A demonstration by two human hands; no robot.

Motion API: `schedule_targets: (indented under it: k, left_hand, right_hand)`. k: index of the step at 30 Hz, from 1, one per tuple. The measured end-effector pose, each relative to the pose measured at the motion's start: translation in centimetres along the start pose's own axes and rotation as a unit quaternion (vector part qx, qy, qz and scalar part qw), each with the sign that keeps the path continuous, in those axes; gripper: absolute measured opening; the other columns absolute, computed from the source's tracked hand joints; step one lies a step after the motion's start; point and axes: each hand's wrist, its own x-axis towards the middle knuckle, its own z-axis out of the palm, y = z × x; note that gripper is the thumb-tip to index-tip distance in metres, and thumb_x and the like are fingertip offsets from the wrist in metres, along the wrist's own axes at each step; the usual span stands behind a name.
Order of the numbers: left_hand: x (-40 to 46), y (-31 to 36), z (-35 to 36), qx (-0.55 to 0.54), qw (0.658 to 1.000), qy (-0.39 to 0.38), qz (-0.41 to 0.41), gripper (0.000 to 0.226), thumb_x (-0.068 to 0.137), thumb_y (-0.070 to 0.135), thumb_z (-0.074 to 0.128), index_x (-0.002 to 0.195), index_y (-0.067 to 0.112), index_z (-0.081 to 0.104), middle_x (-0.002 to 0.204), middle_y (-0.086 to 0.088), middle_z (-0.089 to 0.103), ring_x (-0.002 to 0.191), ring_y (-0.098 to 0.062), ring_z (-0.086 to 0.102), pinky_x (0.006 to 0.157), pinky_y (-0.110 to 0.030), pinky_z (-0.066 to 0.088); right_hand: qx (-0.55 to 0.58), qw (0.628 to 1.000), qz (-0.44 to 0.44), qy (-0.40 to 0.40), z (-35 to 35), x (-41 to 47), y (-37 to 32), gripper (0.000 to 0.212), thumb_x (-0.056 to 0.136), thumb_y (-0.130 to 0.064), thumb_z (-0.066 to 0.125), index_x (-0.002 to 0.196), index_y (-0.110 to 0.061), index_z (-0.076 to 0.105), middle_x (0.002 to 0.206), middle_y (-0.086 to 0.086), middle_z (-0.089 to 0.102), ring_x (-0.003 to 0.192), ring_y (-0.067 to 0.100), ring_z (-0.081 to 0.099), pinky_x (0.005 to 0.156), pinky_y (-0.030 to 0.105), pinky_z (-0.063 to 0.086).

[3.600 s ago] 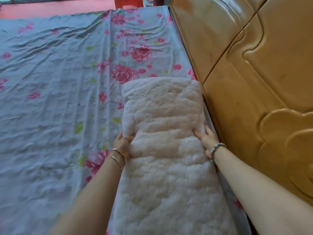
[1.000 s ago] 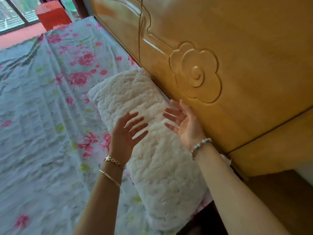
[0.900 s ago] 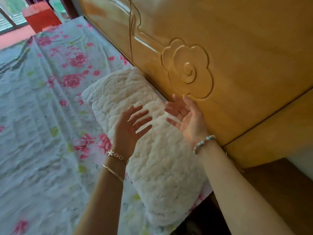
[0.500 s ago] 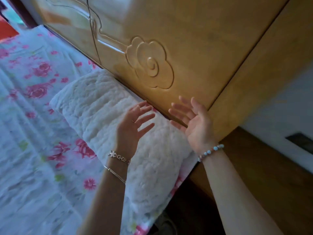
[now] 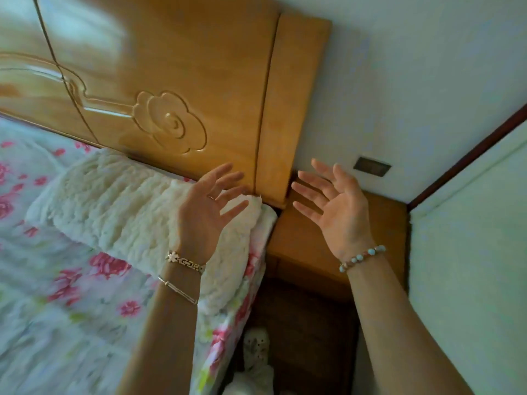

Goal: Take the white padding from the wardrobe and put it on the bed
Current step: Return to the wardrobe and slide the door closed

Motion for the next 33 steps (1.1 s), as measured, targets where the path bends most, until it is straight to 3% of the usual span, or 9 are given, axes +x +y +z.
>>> schedule_targets:
  k: [8, 13, 17, 21, 25, 28, 33]
  left_hand:
    - [-6.7, 2.5, 4.2, -0.005, 0.996, -0.087, -0.019, 0.05, 0.073, 0.041, 0.063, 0.116, 0.017, 0.067, 0.111, -0.004, 0.074, 0.112, -0.031, 0.065, 0.102, -0.056, 0.047]
    - [-10.8, 3.6, 4.5, 0.006, 0.99, -0.136, -0.034, 0.045, 0.079, 0.04, 0.056, 0.117, 0.019, 0.067, 0.112, -0.004, 0.075, 0.109, -0.03, 0.068, 0.093, -0.049, 0.053]
    - [-14.9, 5.5, 4.5, 0.002, 0.976, -0.211, -0.044, 0.069, 0.058, 0.047, 0.081, 0.119, 0.018, 0.067, 0.114, -0.005, 0.075, 0.107, -0.029, 0.07, 0.089, -0.046, 0.058]
    - [-18.2, 7.1, 5.6, -0.009, 0.957, -0.284, -0.053, 0.082, 0.05, 0.055, 0.088, 0.119, 0.016, 0.067, 0.116, -0.008, 0.074, 0.107, -0.032, 0.07, 0.095, -0.05, 0.054]
    - [-21.0, 8.3, 8.1, 0.003, 0.939, -0.34, -0.051, 0.066, 0.057, 0.053, 0.086, 0.113, 0.021, 0.074, 0.117, -0.009, 0.073, 0.109, -0.033, 0.07, 0.098, -0.052, 0.052]
    - [-22.9, 8.7, 10.6, 0.002, 0.928, -0.368, -0.051, 0.043, 0.076, 0.039, 0.069, 0.114, 0.02, 0.074, 0.12, -0.011, 0.072, 0.109, -0.034, 0.069, 0.101, -0.055, 0.049]
    - [-26.6, 8.9, 15.5, 0.019, 0.905, -0.421, -0.056, 0.047, 0.075, 0.041, 0.065, 0.116, 0.018, 0.073, 0.121, -0.011, 0.072, 0.111, -0.035, 0.068, 0.096, -0.051, 0.052]
  right_hand:
    - [-0.007, 0.997, -0.051, 0.055, -0.4, -10.4, -3.3, 0.037, 0.084, -0.049, 0.058, 0.11, -0.027, 0.073, 0.114, 0.004, 0.075, 0.111, 0.025, 0.069, 0.097, 0.051, 0.05]
    - [-0.018, 0.99, -0.089, 0.11, 0.8, -16.7, -4.1, 0.043, 0.082, -0.05, 0.057, 0.115, -0.025, 0.069, 0.112, 0.003, 0.076, 0.11, 0.025, 0.069, 0.1, 0.052, 0.049]
    - [-0.011, 0.981, -0.123, 0.15, 2.7, -22.7, -4.6, 0.046, 0.083, -0.05, 0.056, 0.117, -0.022, 0.068, 0.114, 0.005, 0.075, 0.111, 0.027, 0.069, 0.099, 0.05, 0.051]
    - [0.0, 0.969, -0.161, 0.188, 3.7, -28.3, -5.8, 0.045, 0.082, -0.048, 0.057, 0.117, -0.022, 0.068, 0.113, 0.006, 0.075, 0.109, 0.027, 0.07, 0.096, 0.049, 0.052]
    - [0.014, 0.953, -0.2, 0.227, 3.7, -33.2, -8.0, 0.043, 0.08, -0.049, 0.06, 0.111, -0.023, 0.072, 0.111, 0.006, 0.076, 0.107, 0.027, 0.07, 0.093, 0.048, 0.052]
    - [0.018, 0.94, -0.227, 0.253, 3.3, -36.6, -9.7, 0.041, 0.08, -0.049, 0.061, 0.109, -0.023, 0.074, 0.114, 0.009, 0.075, 0.11, 0.029, 0.069, 0.097, 0.051, 0.05]
    - [0.002, 0.919, -0.273, 0.285, 2.4, -42.1, -12.6, 0.038, 0.078, -0.051, 0.063, 0.103, -0.028, 0.077, 0.111, 0.007, 0.075, 0.107, 0.027, 0.071, 0.096, 0.051, 0.05]
